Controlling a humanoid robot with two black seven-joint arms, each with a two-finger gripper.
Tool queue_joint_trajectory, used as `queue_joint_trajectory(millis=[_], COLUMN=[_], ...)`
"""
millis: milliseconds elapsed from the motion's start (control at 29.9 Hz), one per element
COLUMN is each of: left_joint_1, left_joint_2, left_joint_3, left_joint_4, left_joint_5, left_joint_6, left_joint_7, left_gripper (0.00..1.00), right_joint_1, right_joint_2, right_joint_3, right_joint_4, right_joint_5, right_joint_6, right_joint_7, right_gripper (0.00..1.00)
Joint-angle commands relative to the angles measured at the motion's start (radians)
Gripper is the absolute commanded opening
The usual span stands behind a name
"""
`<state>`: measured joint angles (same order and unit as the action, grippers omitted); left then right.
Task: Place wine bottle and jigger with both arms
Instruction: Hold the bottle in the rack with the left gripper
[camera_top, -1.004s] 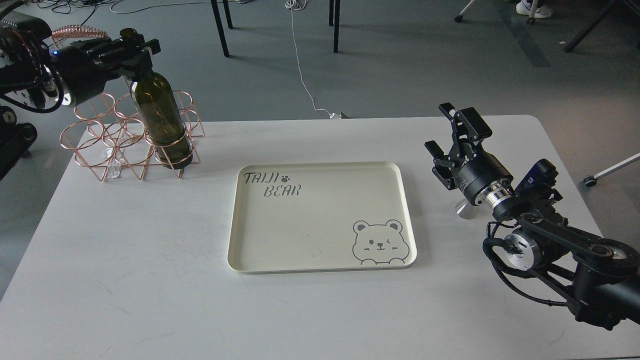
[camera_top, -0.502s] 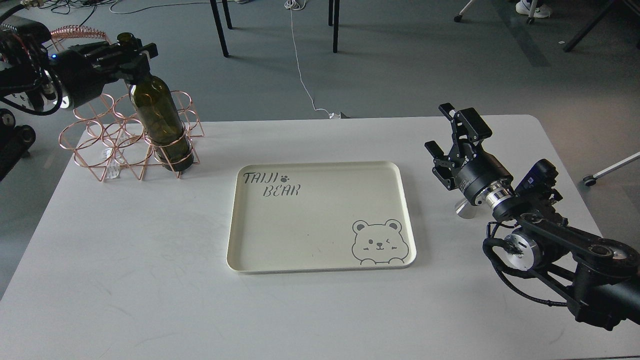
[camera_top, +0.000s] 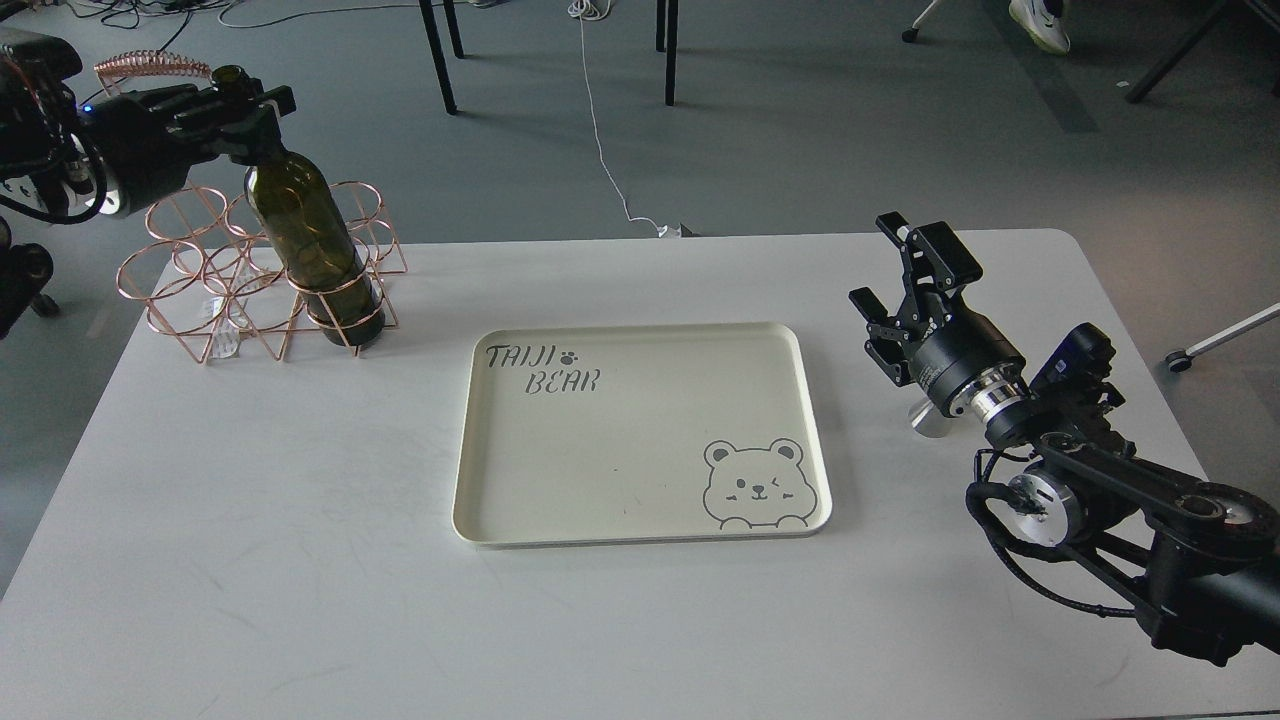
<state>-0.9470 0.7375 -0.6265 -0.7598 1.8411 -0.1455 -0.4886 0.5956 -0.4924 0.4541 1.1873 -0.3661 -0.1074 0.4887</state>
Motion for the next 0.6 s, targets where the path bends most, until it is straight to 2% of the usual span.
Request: queue_joint_trajectory(millis=[0,335,502,569], left_joint_1=[-0.001,-0.001,-0.003,-0.003], left_joint_2=[-0.003,-0.012,-0.012,-0.012], left_joint_3=[-0.002,-0.001,-0.001,-0.002], left_joint_4=[0.005,0.028,0.028,0.028], left_joint_5=[0.0,0.0,-0.011,-0.014], left_joint_6=[-0.009,-0.009,-0.008,-0.006], left_joint_7=[0.0,0.0,0.0,0.0], left_gripper=[0.24,0.25,0.3,0.4], right_joint_1=[0.0,0.0,0.0,0.0], right_joint_2=[0.0,0.0,0.0,0.0], right_joint_3=[0.0,0.0,0.0,0.0], right_joint_4=[0.0,0.0,0.0,0.0], right_joint_5=[-0.001,0.001,-0.001,-0.001], right_joint_6=[0.0,0.0,0.0,0.0], right_joint_7=[0.0,0.0,0.0,0.0], right_gripper=[0.99,0.99,0.99,0.99])
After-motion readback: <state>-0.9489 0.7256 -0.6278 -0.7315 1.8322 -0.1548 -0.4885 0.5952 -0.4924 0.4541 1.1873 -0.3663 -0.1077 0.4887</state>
